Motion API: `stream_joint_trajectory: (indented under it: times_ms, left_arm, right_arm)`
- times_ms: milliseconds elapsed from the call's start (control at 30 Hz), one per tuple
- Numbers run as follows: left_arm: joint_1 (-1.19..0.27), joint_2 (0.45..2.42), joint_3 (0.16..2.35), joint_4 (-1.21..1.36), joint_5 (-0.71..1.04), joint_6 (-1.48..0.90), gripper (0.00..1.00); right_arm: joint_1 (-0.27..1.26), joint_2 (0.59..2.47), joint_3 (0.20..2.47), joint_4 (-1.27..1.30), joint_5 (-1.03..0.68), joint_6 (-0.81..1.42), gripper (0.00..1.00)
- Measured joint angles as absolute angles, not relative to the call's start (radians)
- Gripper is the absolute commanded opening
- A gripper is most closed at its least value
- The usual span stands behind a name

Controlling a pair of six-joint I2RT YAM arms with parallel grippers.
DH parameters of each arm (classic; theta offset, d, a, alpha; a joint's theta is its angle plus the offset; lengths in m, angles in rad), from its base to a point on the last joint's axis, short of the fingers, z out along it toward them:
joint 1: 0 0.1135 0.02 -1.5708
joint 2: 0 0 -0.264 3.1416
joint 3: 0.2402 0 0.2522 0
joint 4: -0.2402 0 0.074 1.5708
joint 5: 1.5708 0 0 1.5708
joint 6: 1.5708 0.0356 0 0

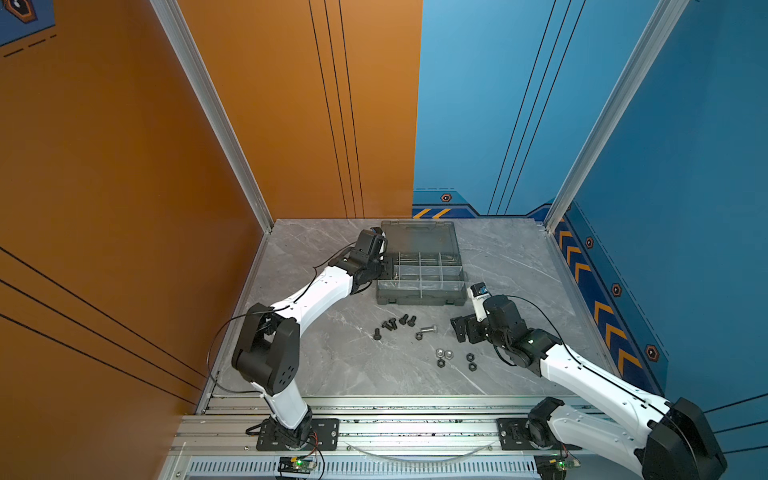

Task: Sort the screws and nuts into containers
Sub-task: 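Lift the wing nut with the left gripper and carry it over the organizer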

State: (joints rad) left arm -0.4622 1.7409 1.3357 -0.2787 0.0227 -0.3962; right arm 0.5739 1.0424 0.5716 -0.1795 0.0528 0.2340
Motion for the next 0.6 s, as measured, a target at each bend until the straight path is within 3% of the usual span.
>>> stream_joint_trajectory:
  times_ms: [600]
  left_arm:
    - [-0.425,2.046,1.451,-0.224,0.047,-0.422,0.00]
  right_arm:
    - [0.575,0.984,0.572,-0.181,0.054,0.244,0.99]
